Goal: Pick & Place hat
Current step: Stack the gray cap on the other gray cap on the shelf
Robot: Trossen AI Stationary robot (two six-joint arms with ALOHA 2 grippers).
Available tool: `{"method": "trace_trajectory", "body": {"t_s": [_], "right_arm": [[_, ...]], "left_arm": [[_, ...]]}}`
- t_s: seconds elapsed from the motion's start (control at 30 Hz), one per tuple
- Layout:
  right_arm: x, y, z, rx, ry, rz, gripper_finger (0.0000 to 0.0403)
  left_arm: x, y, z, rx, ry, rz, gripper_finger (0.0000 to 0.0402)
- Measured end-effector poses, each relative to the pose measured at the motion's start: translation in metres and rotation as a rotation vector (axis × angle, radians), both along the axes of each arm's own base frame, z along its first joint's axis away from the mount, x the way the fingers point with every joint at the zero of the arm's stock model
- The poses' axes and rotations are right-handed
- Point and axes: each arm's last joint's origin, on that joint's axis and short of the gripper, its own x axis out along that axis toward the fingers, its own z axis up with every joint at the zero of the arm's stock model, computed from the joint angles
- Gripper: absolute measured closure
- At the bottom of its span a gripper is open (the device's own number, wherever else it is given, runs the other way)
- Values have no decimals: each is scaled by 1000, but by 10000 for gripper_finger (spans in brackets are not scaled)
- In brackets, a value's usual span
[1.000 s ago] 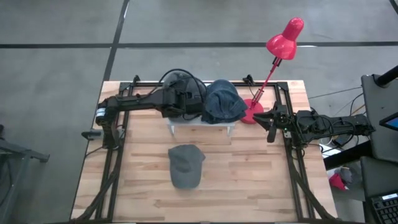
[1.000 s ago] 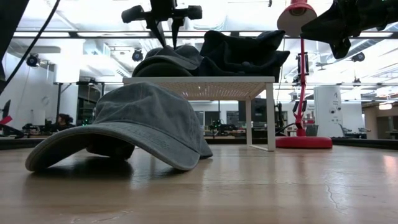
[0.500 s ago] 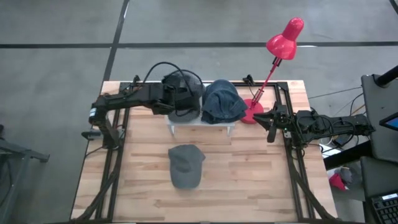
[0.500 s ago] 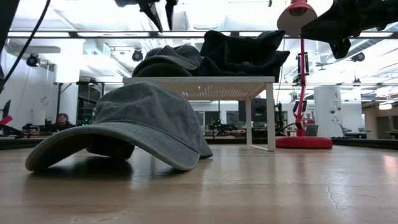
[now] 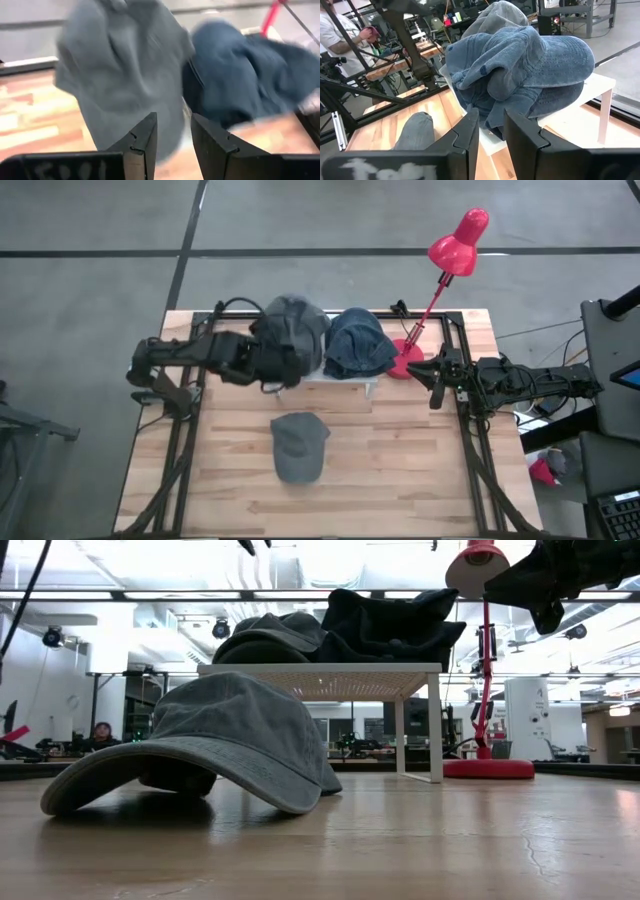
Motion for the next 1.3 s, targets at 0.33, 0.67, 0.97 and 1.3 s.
{"method": "trace_trajectory", "body": {"t_s": [0.33, 0.67, 0.97, 1.3], "right_arm": [[0, 0, 0, -2, 1, 0, 334], [0, 0, 0, 0, 0, 0, 322], [0, 0, 0, 0, 1, 0, 314], [0, 0, 0, -3, 2, 0, 331]], "left_arm": [[-3, -57, -25, -215, -48, -28, 289], [15, -93, -81, -352, -118, -50, 289], [23, -109, -132, -488, -96, -123, 289], [20, -112, -175, -567, -24, -193, 289]]}}
